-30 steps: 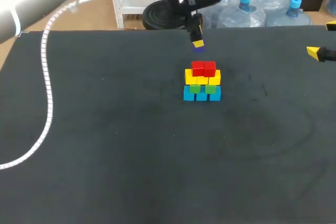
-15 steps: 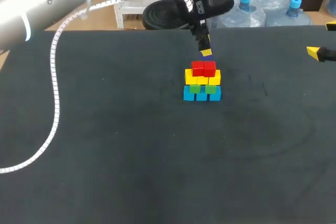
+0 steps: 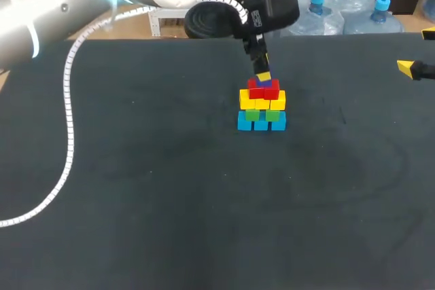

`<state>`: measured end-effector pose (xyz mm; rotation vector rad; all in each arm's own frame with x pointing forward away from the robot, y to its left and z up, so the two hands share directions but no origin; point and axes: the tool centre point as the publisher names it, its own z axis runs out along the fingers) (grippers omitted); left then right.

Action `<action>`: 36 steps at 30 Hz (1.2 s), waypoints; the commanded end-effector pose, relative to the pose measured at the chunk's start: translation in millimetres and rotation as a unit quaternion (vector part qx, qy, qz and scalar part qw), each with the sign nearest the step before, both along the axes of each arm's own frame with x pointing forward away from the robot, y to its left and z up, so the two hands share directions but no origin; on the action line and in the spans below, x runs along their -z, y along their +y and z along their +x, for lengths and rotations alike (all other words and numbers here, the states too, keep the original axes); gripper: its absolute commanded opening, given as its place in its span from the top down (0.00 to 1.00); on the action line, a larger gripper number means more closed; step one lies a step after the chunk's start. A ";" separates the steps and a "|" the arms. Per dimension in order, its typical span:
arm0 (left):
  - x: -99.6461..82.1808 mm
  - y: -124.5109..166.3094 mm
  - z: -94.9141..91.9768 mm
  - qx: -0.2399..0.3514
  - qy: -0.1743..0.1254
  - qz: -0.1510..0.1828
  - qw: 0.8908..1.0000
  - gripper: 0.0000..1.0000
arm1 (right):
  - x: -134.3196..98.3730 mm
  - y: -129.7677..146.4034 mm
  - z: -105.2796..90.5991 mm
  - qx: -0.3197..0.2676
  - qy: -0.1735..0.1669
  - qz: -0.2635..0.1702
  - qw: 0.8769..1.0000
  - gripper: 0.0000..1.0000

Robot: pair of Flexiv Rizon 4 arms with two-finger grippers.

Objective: Place the blue cubes, place green cubes on the blue cubes, place the yellow cubes on the green cubes, then place the red cubes on the yellow cubes, and place purple cube on the red cubes.

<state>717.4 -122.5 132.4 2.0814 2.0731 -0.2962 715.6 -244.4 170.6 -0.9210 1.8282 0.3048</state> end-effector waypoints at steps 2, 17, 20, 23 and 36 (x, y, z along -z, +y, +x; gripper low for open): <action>1.9 -0.3 -0.5 0.002 0.002 -0.001 1.000 1.00 | 0.1 0.0 -0.4 0.000 -0.001 0.000 1.000 0.00; 6.2 -5.0 9.6 0.013 -0.010 0.000 1.000 1.00 | 0.1 0.0 -0.4 0.000 -0.001 0.000 1.000 0.00; 6.7 -6.1 11.3 0.014 -0.010 0.000 1.000 1.00 | 0.1 0.0 -0.4 0.000 -0.001 0.000 1.000 0.00; 8.3 -6.9 13.3 0.015 -0.011 0.000 1.000 1.00 | 0.1 0.0 -0.4 0.000 -0.001 0.000 1.000 0.00; 8.1 -4.7 19.3 0.017 -0.017 0.007 1.000 1.00 | 0.1 0.0 -0.4 0.000 -0.001 0.000 1.000 0.00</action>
